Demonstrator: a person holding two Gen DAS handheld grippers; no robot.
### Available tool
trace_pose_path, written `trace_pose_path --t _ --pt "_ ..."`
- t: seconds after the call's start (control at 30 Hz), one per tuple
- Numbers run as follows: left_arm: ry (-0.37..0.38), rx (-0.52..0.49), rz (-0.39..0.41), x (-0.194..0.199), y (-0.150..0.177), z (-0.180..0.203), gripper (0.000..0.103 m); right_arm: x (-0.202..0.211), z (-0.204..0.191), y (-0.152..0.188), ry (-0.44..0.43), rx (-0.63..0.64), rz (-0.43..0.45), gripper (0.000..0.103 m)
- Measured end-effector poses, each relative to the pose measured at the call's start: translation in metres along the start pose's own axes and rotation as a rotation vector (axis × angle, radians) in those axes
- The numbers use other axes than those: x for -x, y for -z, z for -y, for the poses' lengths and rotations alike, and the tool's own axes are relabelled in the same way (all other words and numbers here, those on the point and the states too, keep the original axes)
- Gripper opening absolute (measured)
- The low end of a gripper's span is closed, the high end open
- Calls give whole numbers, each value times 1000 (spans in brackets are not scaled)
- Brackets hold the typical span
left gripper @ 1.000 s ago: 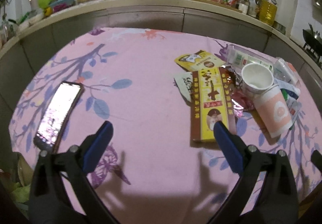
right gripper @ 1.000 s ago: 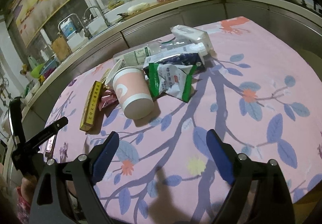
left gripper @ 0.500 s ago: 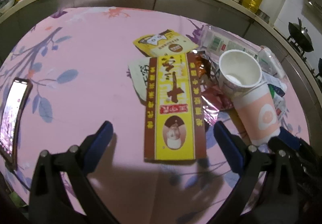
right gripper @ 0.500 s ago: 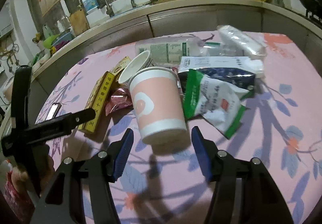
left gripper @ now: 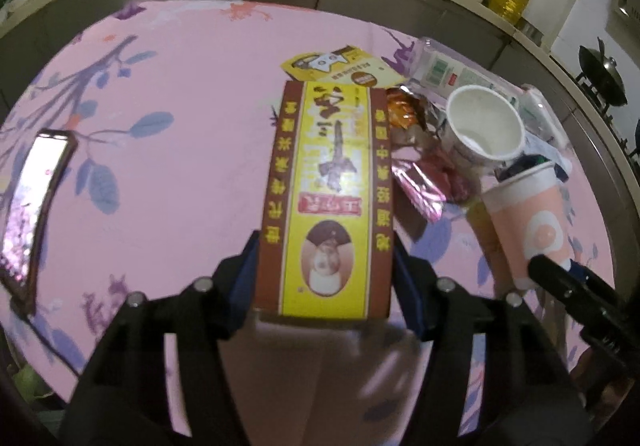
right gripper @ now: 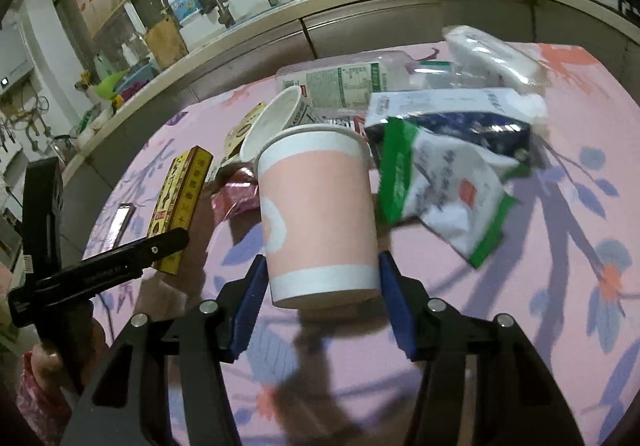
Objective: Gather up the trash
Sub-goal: 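Carry the yellow box and pink cup with both tools to the beige bin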
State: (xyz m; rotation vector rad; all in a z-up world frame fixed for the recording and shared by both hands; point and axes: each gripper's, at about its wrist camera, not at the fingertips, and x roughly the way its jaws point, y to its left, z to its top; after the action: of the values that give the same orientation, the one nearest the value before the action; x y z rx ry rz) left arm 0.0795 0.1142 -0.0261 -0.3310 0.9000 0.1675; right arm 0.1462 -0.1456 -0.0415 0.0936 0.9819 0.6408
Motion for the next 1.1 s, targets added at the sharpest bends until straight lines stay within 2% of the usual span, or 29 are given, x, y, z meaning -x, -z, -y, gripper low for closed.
trace_pose_path --t 0.13,0.4,0.57,0.7,0.77,0.97,1.1 --pt "-7 -65 24 19 15 14 58 17 9 18 -17 -24 -2 54" --pt "84 -245 63 35 25 81 58 64 46 41 -5 -144 72 54" --pt "164 -326 51 30 24 126 57 86 70 49 20 -198 118 54" --pt "312 -346 -4 26 22 158 57 103 92 55 40 -247 149 54" --pt "352 -342 -25 24 20 170 57 114 103 59 56 -269 174 54" --pt "383 -399 -17 23 9 210 57 134 134 66 111 -334 229 54" --pt "421 -482 -5 24 7 255 57 150 159 68 143 -384 268 54"
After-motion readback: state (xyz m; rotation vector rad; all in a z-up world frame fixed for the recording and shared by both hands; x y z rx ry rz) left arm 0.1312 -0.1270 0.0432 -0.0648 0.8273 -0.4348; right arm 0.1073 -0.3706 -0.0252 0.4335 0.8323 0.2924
